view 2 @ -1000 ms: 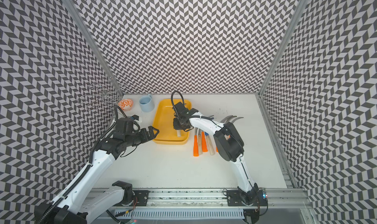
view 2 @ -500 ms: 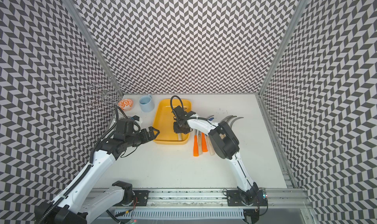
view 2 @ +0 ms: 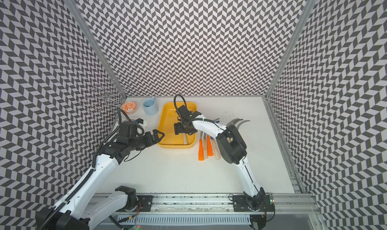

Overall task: Put small sickles into storage boxes
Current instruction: Place the sickle in the storage box, then pick up the sickle at the center of the board.

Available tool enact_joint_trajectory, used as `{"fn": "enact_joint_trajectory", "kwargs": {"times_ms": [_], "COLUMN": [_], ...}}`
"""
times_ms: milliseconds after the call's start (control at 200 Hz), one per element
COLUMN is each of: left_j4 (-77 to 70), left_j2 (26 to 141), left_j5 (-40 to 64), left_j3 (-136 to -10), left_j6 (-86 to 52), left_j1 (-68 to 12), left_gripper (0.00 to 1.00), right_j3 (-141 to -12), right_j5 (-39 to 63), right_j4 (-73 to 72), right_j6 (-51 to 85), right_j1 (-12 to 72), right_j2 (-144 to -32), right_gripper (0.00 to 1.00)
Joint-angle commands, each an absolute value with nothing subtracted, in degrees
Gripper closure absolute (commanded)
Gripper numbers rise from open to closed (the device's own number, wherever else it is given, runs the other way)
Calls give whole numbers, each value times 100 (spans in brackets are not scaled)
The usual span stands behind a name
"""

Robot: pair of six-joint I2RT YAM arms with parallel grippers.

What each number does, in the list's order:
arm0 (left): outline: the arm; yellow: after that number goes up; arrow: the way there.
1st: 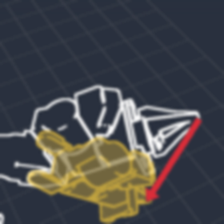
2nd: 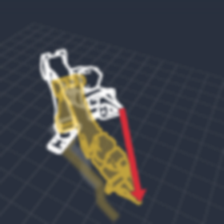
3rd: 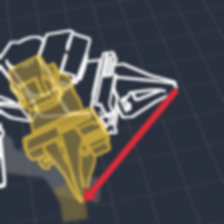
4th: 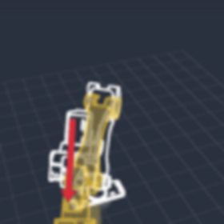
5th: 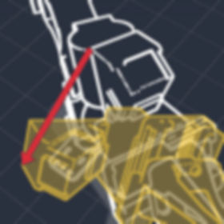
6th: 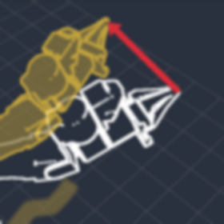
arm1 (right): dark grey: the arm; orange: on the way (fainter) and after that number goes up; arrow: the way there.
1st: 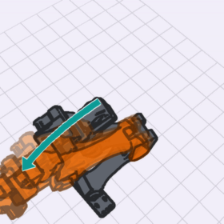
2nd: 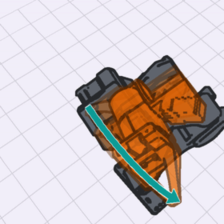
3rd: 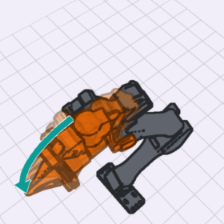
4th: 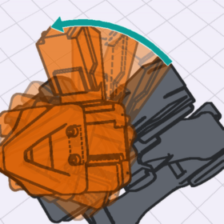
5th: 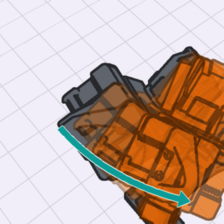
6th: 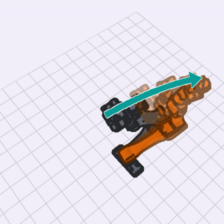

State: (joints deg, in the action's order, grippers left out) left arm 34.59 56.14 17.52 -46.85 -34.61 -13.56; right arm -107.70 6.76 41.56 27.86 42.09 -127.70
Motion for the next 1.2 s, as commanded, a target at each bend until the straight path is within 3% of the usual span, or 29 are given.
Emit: {"fn": "enact_joint_trajectory", "kwargs": {"times_ms": [0,581,1197], "left_j4": [3375,3430,2803], "left_j2": [5611,5652,5204], "left_j5": [1805,1370,695], "left_j3": [-4967,-5288,-4217], "left_j6": [-3542,-4047,-5118], "left_j1": [-1442,-2788,-4610], "left_gripper": [0,0,0], "right_j3": [-10962,-10555,-7448], "right_j5": [523,-331,-615], "right_j4": [4261,5203,4752], "right_j6": [2640,2467,2558], "right_j1": [4196,4172,3681], "right_j2": [-12287,-11003,-9226], "right_gripper": [1,1,1]}}
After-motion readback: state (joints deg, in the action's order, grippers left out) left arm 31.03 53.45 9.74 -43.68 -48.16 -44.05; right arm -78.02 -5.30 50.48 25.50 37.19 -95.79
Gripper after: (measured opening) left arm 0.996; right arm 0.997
